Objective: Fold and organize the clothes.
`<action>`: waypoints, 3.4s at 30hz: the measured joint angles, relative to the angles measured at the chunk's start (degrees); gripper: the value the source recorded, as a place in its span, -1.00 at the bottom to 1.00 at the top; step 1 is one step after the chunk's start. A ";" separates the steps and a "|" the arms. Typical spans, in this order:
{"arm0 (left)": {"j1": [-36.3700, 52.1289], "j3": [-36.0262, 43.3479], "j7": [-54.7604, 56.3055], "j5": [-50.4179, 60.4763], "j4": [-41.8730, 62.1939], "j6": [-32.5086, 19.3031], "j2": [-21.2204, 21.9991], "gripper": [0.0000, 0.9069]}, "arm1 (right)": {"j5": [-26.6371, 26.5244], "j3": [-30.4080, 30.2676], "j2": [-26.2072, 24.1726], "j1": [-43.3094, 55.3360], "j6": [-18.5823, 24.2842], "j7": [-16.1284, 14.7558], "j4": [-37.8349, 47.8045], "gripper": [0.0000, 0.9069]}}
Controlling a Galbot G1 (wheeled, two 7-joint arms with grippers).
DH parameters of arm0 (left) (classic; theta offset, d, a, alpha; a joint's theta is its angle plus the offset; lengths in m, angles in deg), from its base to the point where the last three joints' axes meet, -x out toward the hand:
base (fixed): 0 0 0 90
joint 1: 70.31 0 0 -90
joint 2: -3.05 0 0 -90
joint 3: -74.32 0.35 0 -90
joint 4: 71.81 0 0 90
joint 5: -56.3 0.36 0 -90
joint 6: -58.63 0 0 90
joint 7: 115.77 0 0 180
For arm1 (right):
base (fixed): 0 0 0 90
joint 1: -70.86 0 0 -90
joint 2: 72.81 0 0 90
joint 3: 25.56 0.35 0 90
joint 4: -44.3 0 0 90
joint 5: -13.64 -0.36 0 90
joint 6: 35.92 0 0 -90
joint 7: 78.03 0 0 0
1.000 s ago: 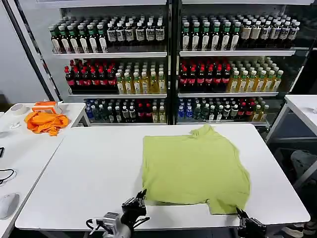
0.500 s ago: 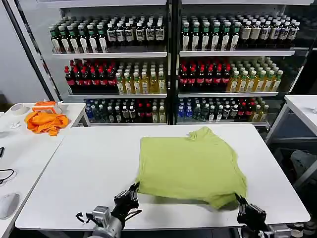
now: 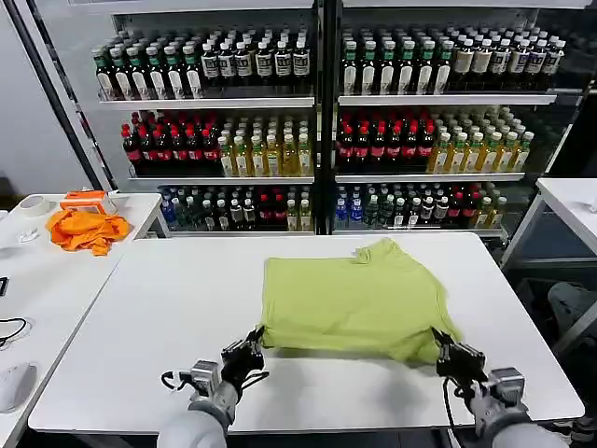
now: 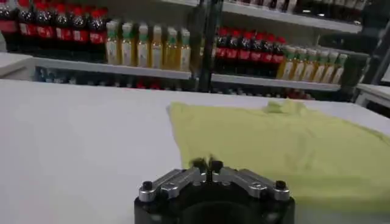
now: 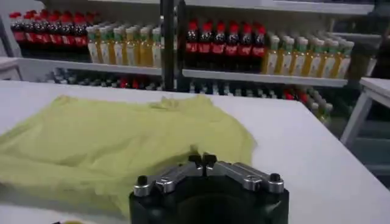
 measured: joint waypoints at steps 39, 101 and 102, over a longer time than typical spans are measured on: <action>1.16 0.67 -0.35 2.64 4.58 -1.49 1.90 1.00 | 0.65 1.52 3.06 1.10 -0.13 -1.34 7.02 1.00; -22.31 -9.16 0.74 -2.84 -15.91 1.34 -7.26 -0.96 | -1.84 6.95 6.19 -22.63 0.28 0.07 -7.33 -1.00; -23.15 -9.34 0.75 -2.72 -16.40 1.43 -7.44 -0.91 | -1.62 6.86 6.24 -22.91 0.14 0.17 -7.54 -0.24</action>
